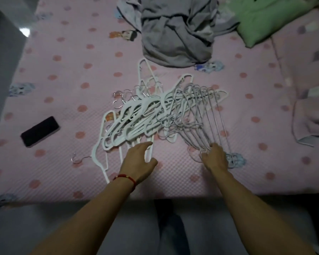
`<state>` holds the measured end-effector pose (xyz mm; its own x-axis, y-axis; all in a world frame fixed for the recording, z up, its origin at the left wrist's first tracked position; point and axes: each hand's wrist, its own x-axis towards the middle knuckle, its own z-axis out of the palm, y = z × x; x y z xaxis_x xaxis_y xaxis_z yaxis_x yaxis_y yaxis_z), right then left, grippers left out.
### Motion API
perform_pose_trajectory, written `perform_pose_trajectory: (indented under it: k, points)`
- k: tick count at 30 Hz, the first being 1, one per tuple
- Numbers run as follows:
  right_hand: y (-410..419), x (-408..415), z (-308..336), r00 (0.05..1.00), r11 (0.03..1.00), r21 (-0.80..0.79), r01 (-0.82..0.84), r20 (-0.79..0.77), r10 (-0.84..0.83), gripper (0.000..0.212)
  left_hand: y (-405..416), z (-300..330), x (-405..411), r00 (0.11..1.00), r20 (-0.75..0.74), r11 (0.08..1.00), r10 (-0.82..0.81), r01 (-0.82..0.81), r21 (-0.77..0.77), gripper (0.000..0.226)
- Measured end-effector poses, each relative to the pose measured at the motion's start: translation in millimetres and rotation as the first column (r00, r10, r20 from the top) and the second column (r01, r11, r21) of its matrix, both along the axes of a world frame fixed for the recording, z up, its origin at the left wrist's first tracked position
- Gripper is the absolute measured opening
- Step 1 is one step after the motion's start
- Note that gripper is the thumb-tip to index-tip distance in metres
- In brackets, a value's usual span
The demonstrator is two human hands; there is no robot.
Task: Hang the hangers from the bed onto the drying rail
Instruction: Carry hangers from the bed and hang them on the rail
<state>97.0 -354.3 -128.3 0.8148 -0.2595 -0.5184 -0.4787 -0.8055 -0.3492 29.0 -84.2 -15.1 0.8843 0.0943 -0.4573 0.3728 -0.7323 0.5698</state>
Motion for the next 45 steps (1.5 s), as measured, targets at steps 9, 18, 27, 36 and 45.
perform_pose_trajectory:
  k: [9,18,27,36,45]
  points:
    - [-79.9,55.4,-72.1,0.972,0.987,-0.146,-0.066,-0.231,0.031,0.101,-52.3,-61.0,31.5,0.992,-0.116,0.998,-0.053,0.057,0.033,0.058]
    - [-80.4,32.8,-47.2,0.997,0.985,-0.162,0.062,0.063,-0.053,0.097,-59.9,-55.8,32.3,0.991,-0.137,1.0,-0.001,0.005,0.023,0.051]
    - [44.0,-15.8,83.2,0.995,0.866,0.492,-0.095,0.084,0.061,0.043,-58.6,17.6,21.2,0.793,-0.484,0.567,0.371,-0.606,-0.559,0.069]
    - [221.2,-68.9,210.1,0.602,0.31,0.73,-0.609,0.171,0.78,0.021,82.1,102.1,-82.0,0.358,-0.401,-0.029,0.843,-0.714,-0.699,0.12]
    - [384.5,-226.5,271.8,0.037,-0.181,0.733,-0.656,0.27,0.962,0.053,174.6,190.3,-336.2,-0.347,-0.28,-0.415,0.895,-0.421,-0.806,0.024]
